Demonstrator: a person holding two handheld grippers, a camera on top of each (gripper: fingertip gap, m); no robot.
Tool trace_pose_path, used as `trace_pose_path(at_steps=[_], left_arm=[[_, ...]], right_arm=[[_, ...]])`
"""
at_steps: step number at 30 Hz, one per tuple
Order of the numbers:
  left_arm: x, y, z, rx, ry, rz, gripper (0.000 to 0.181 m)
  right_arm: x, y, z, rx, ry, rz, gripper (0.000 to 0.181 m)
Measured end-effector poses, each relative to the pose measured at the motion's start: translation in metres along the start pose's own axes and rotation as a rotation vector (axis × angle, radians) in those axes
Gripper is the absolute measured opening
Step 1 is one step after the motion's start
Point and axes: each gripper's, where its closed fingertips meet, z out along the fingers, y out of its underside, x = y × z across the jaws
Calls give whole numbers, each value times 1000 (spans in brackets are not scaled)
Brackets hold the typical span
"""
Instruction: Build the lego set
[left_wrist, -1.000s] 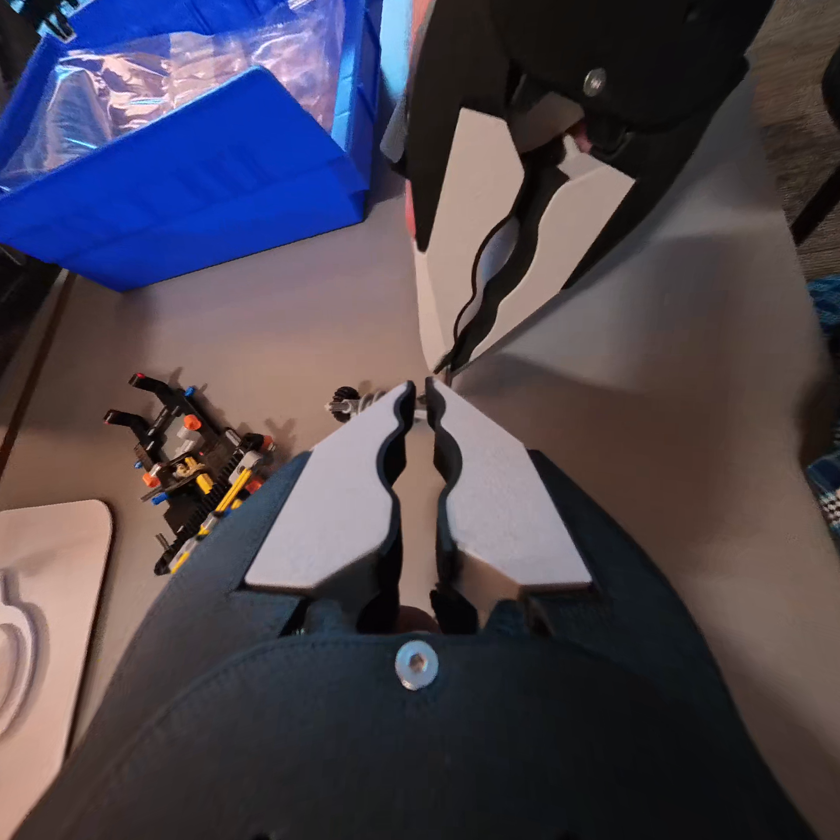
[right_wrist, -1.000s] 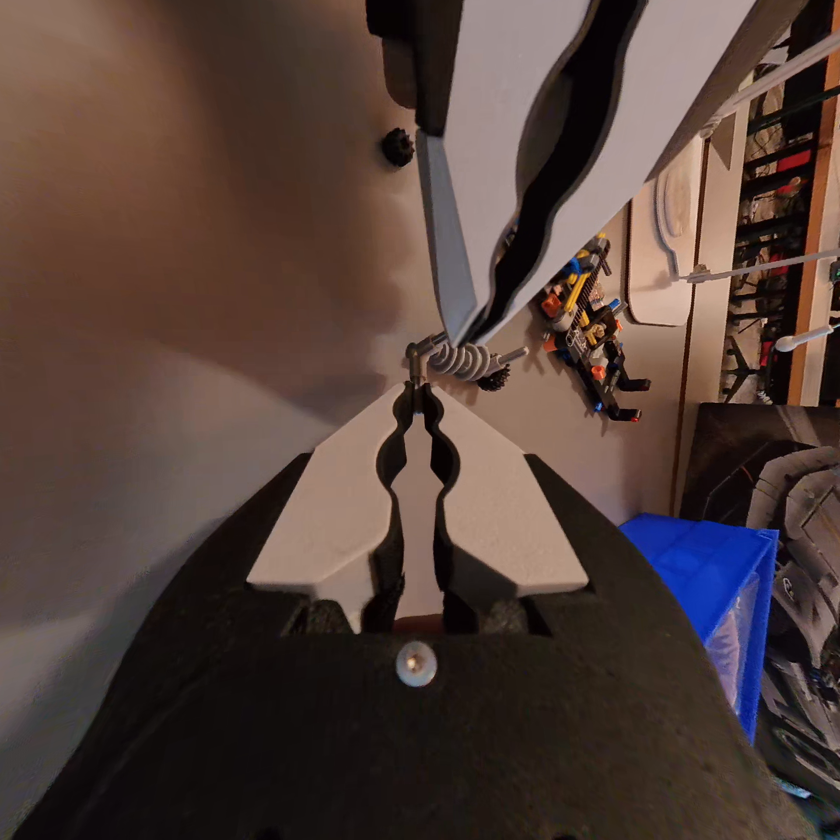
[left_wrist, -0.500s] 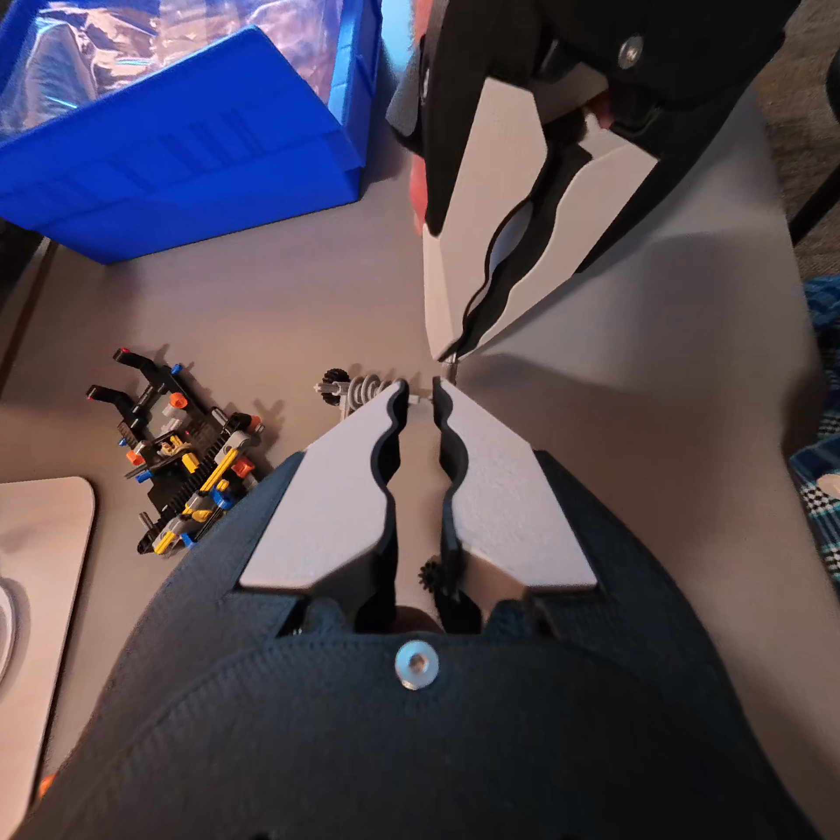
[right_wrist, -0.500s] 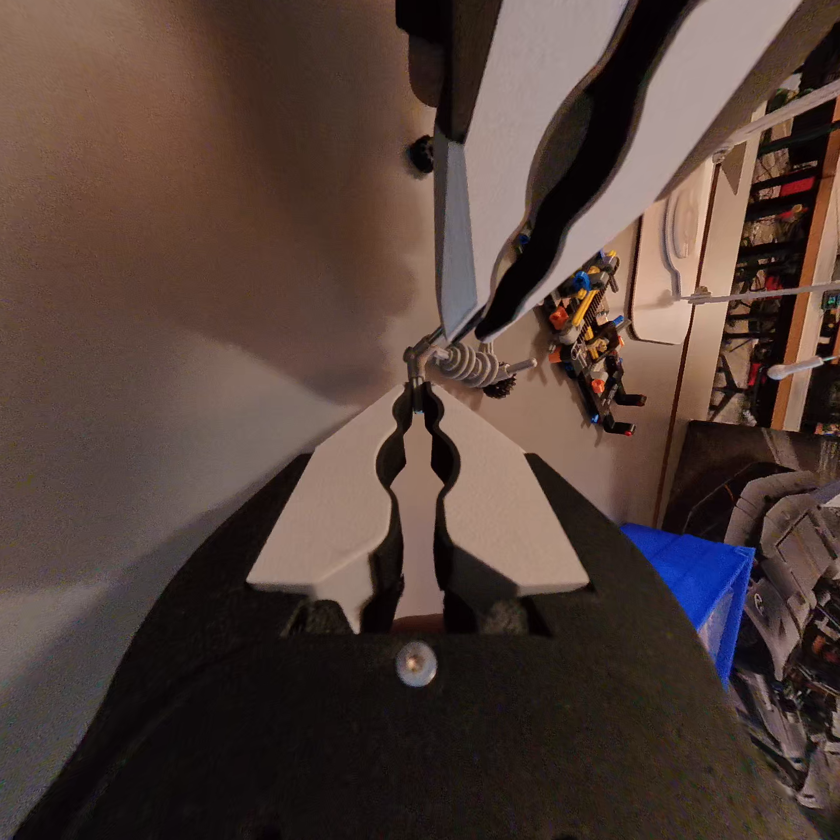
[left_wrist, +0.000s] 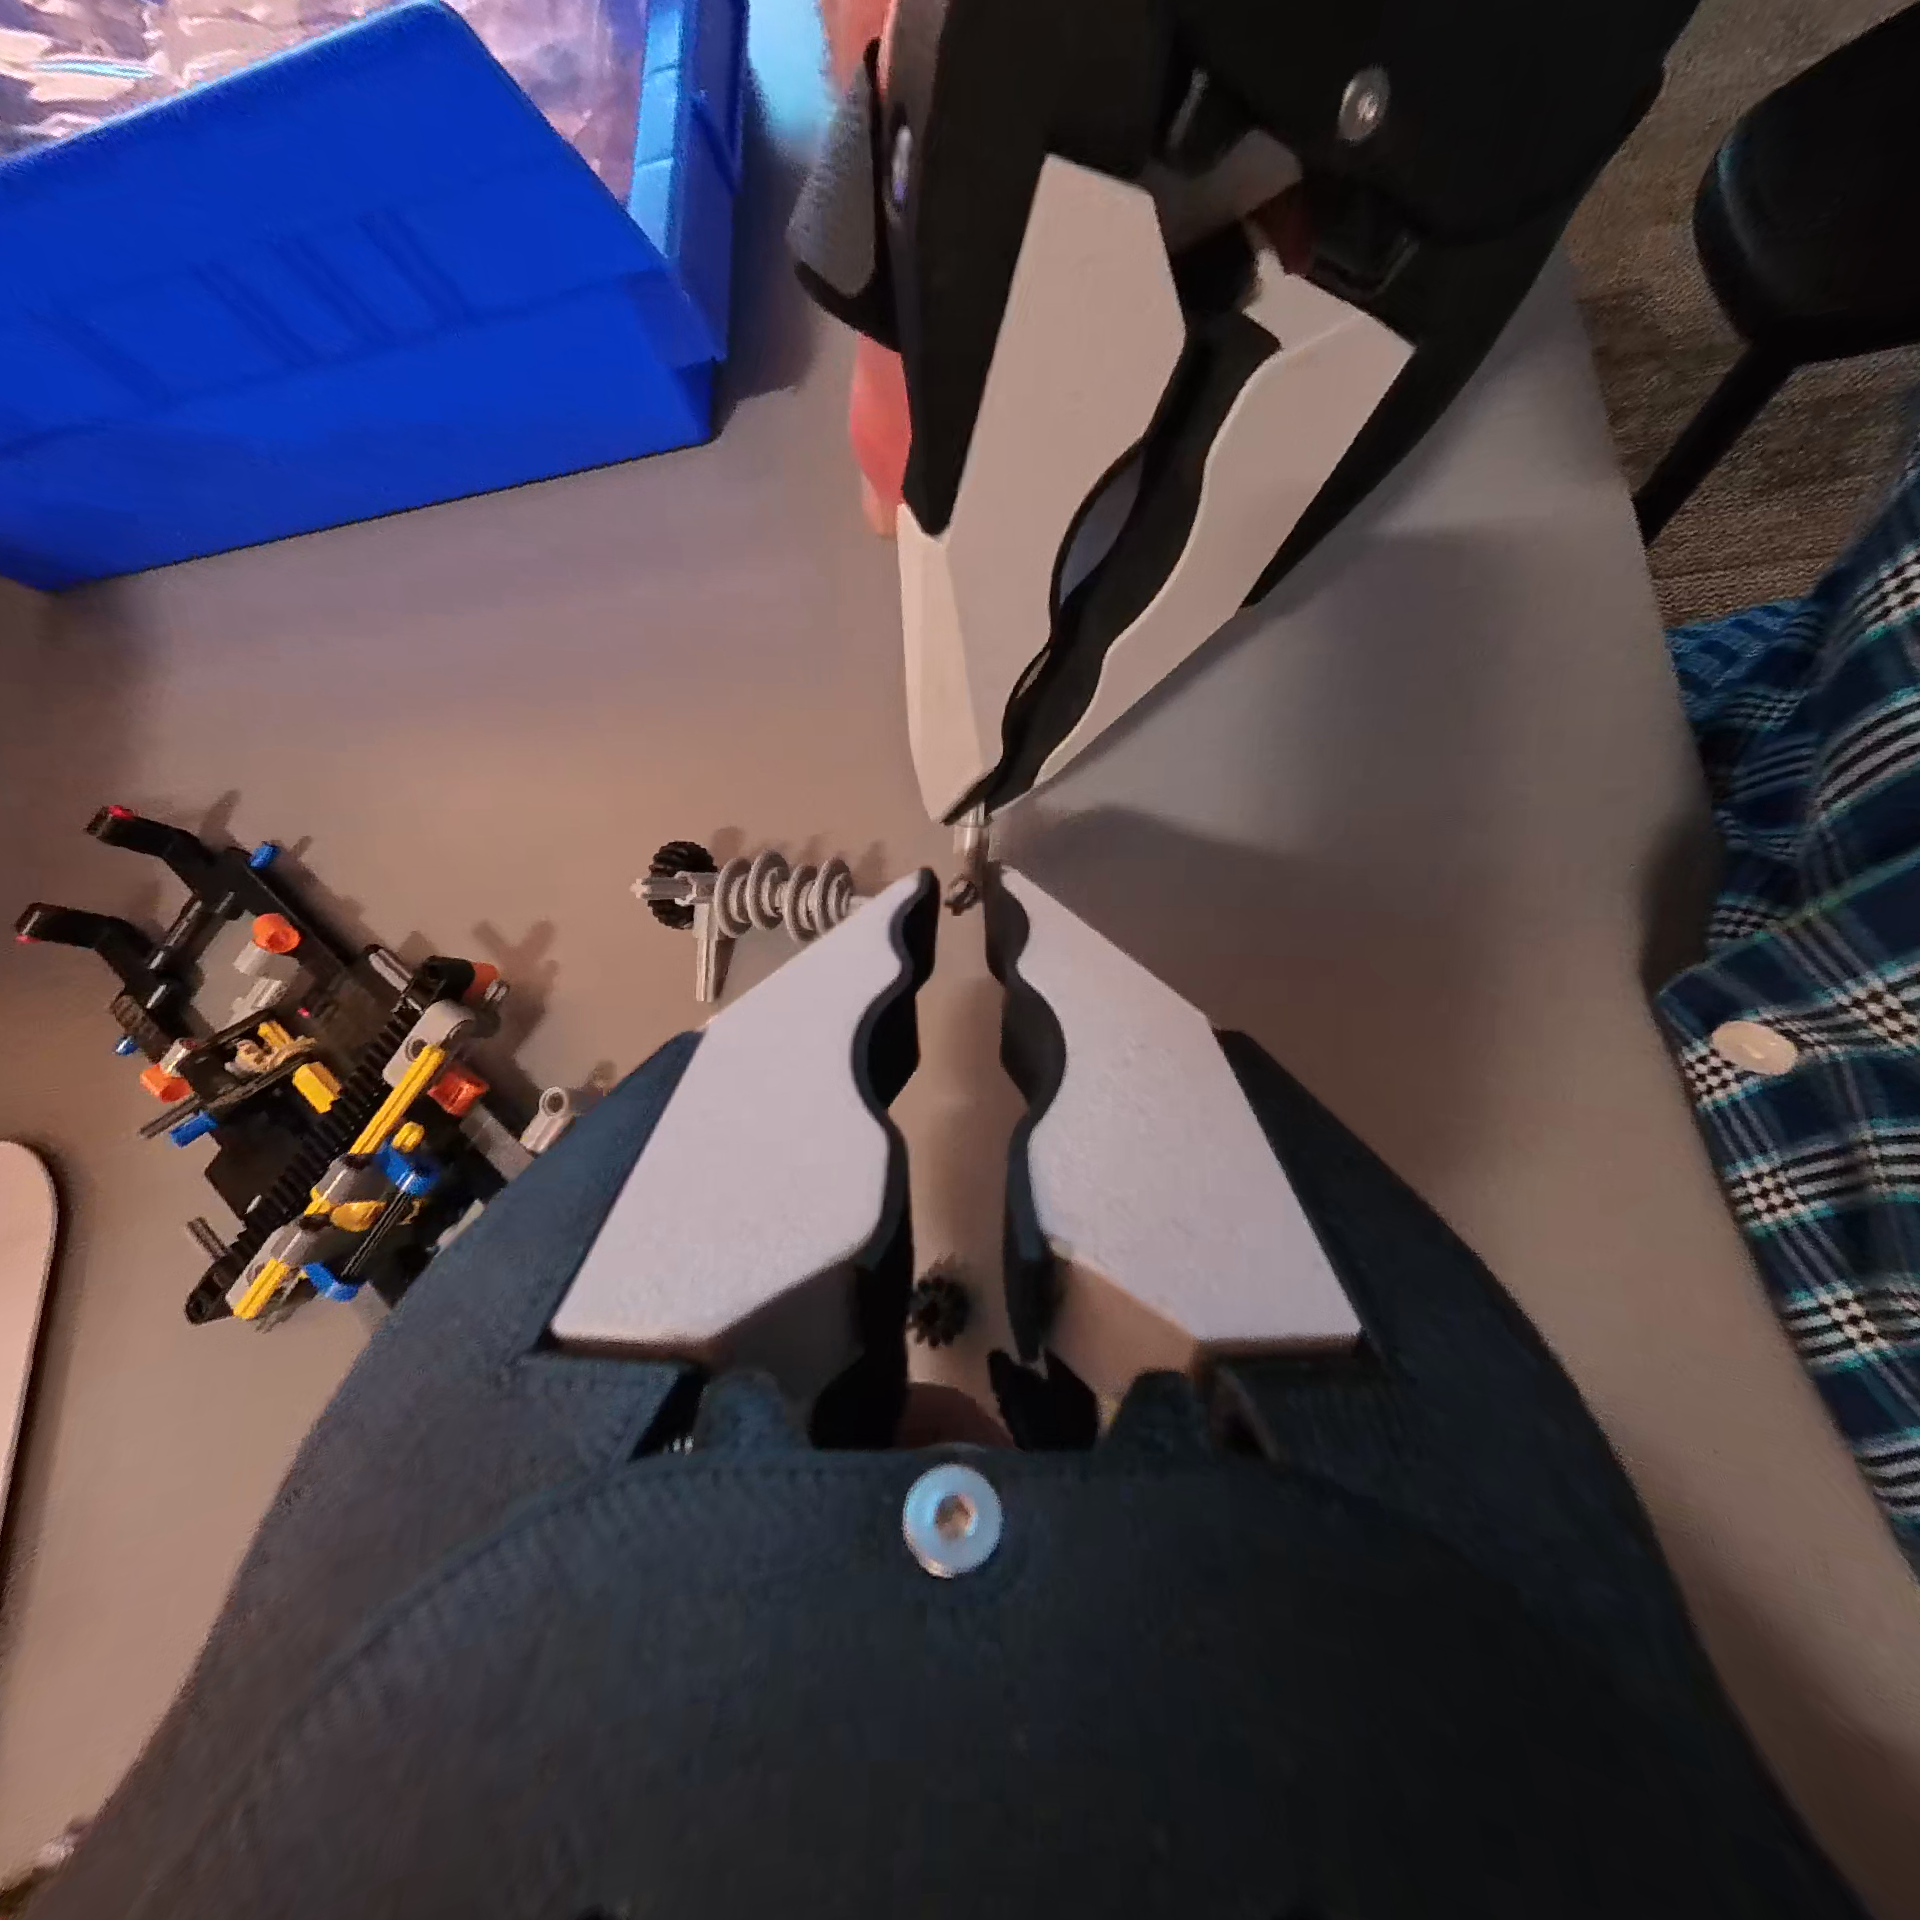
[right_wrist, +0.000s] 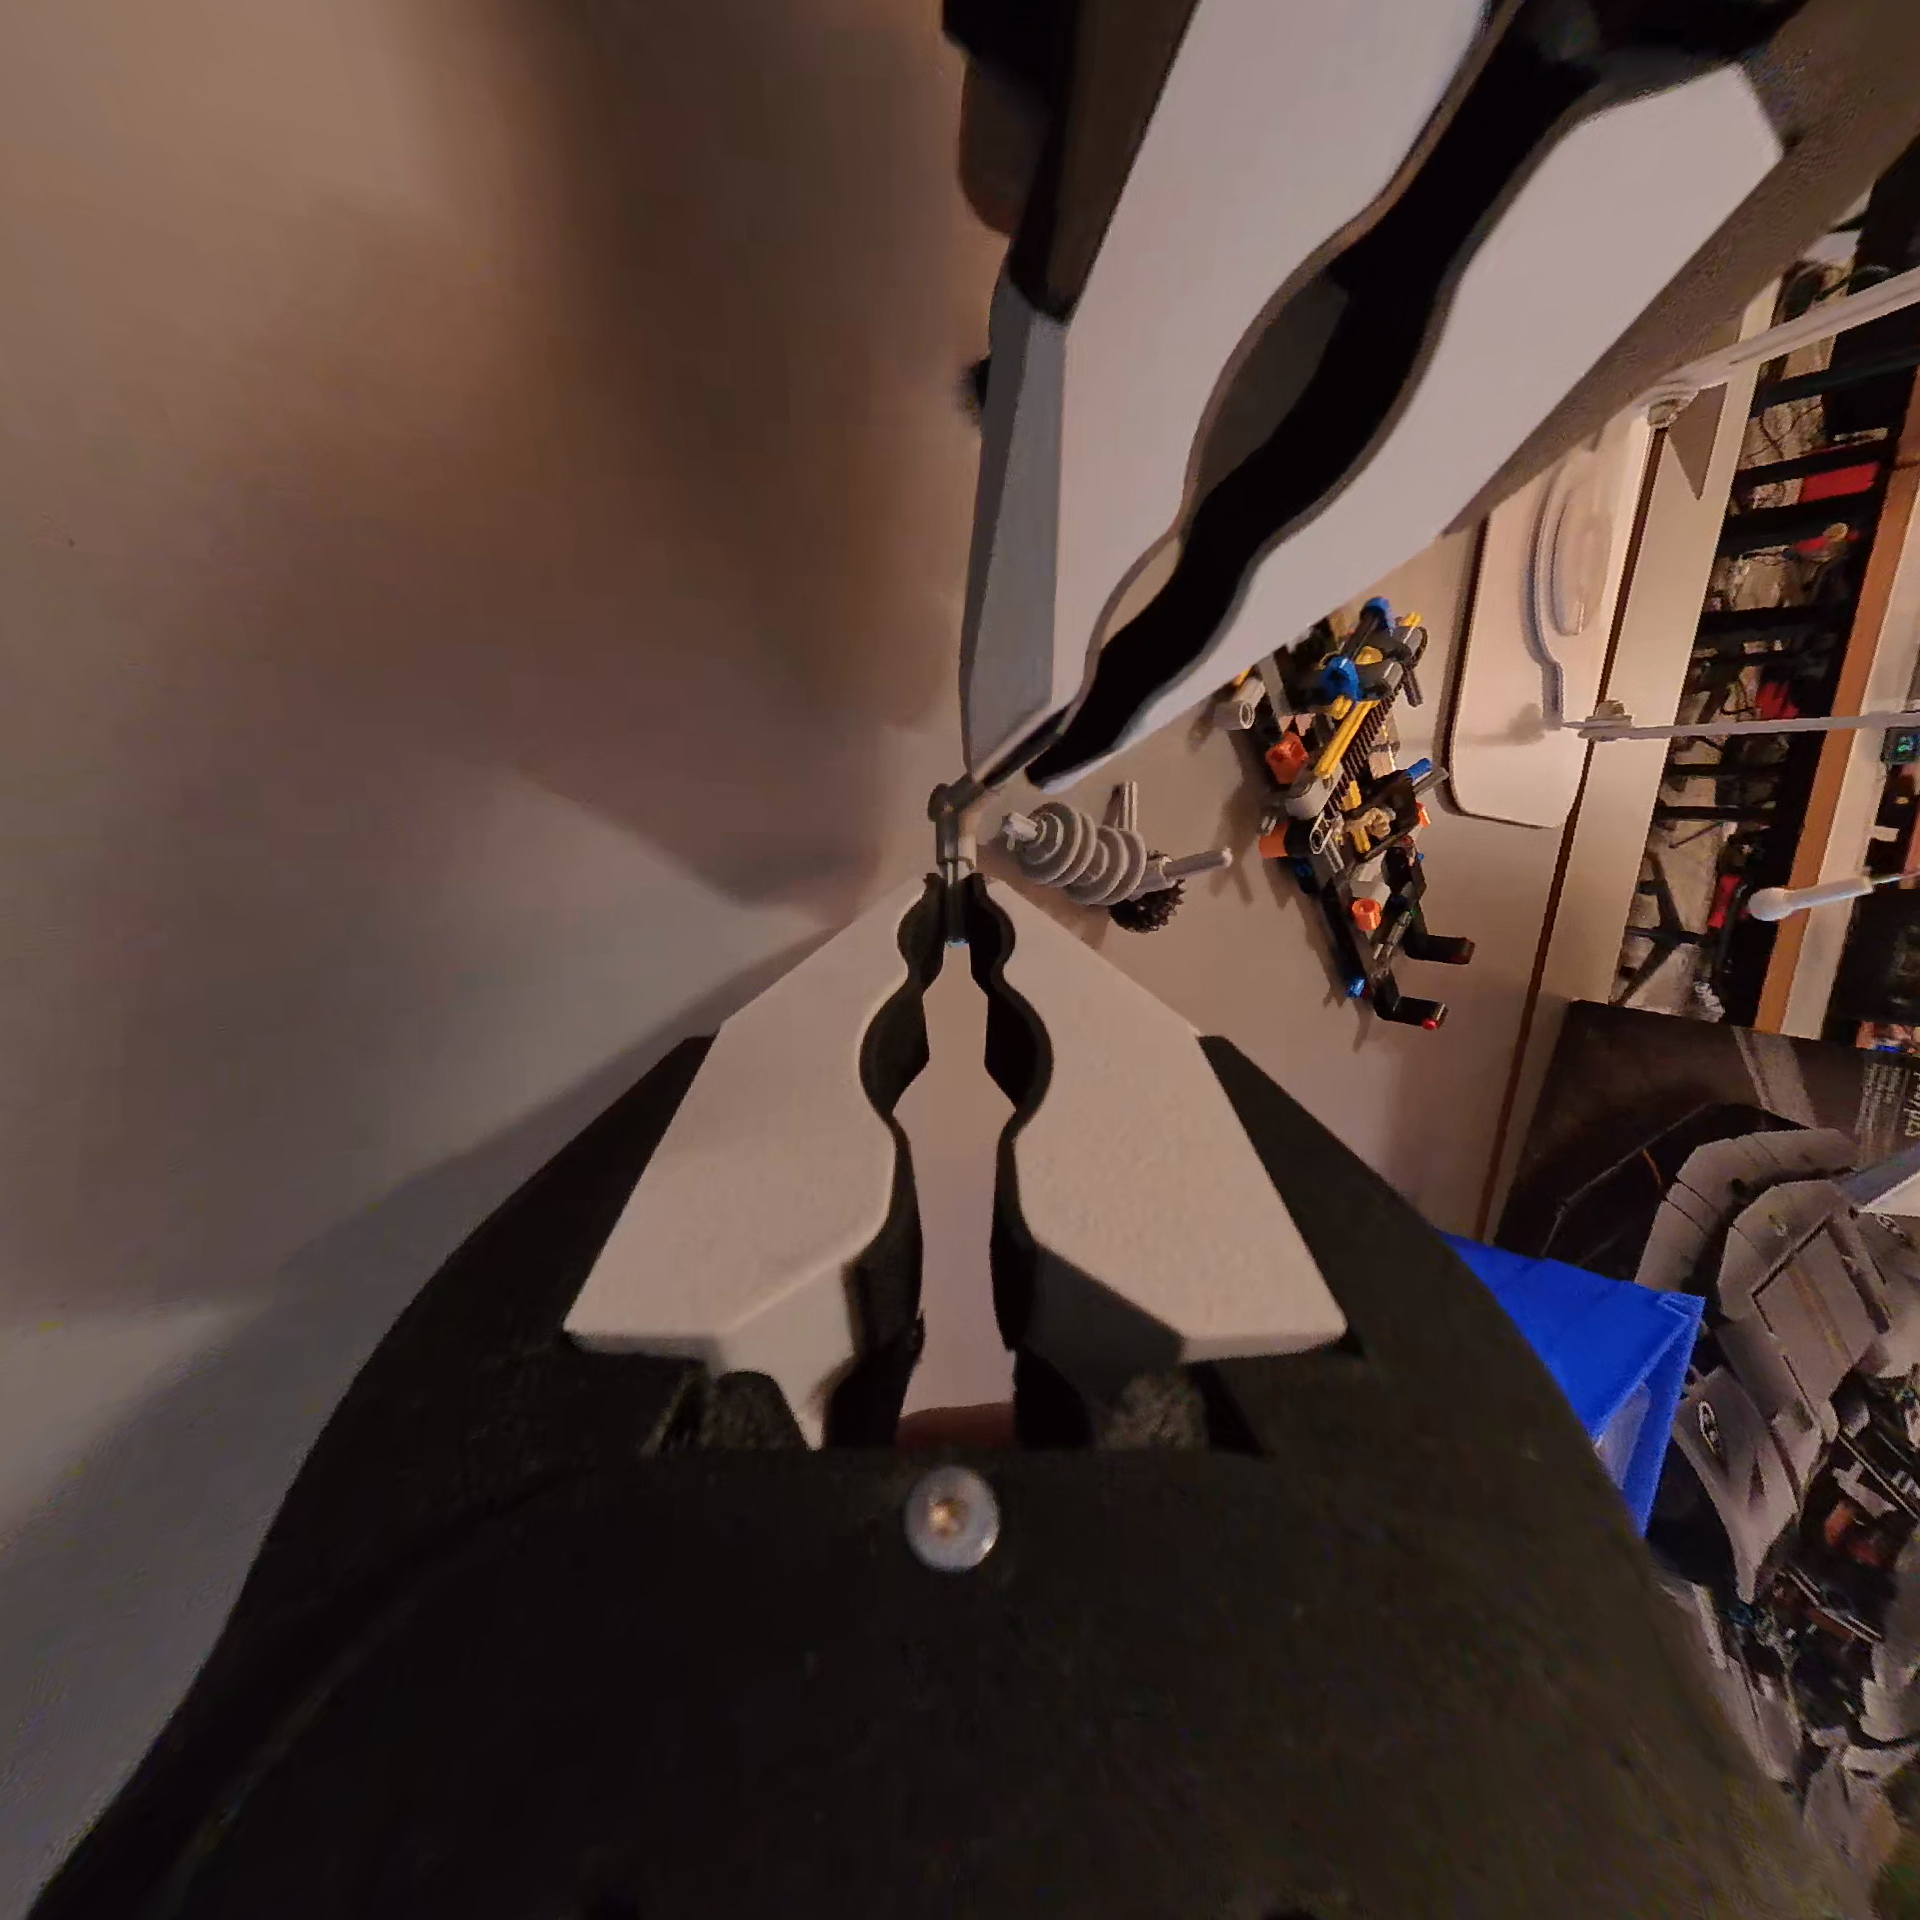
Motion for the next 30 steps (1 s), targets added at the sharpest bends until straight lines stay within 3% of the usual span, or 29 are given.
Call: trace_pose_path(at_steps=[1,10,17,24,30], left_arm=[[0,0,1,0,-8,5,5],[-6,-4,-3,67,-55,-56,2],[-14,-10,-14,192,-69,-193,2],[-24,-18,-27,351,-70,-350,1],[-28,-14,-26,380,-65,-425,1]], right_arm=[[1,-1,0,4,1,2,0],[11,-2,-4,18,33,27,3],[31,-6,-17,102,72,166,28],[43,-13,-36,293,40,419,28],[38,-6,-29,302,36,476,21]])
